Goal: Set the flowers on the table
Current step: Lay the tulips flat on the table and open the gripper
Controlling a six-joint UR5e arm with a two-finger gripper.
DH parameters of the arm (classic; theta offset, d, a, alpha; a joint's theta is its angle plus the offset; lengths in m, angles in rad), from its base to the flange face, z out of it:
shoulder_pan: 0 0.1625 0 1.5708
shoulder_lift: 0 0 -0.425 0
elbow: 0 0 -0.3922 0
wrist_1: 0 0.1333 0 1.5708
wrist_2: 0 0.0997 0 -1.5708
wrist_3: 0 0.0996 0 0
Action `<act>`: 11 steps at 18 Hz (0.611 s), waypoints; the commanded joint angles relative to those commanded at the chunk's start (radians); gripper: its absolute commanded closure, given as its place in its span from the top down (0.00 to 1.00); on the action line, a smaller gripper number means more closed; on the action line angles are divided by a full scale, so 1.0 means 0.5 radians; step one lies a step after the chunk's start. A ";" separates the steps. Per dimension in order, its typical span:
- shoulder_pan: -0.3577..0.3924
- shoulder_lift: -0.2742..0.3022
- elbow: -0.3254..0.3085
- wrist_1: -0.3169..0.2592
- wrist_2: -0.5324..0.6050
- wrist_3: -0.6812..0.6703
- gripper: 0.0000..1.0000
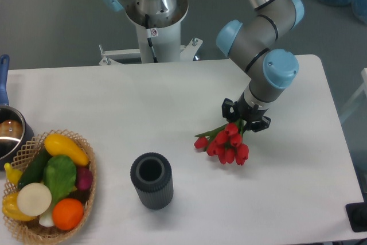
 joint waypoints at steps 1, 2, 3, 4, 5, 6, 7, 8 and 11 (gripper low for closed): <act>0.003 0.000 0.000 0.000 0.000 0.000 0.60; 0.000 0.000 0.000 0.000 0.000 0.000 0.60; 0.000 0.000 0.000 0.000 0.000 0.000 0.61; 0.003 0.000 0.003 0.000 0.000 0.000 0.61; 0.000 0.000 0.006 0.000 0.003 0.000 0.61; 0.003 0.000 0.009 0.000 0.003 0.000 0.61; 0.003 0.000 0.012 0.000 0.003 0.000 0.61; 0.003 0.003 0.015 0.000 0.003 0.003 0.63; 0.009 0.015 0.064 -0.003 0.009 0.003 0.74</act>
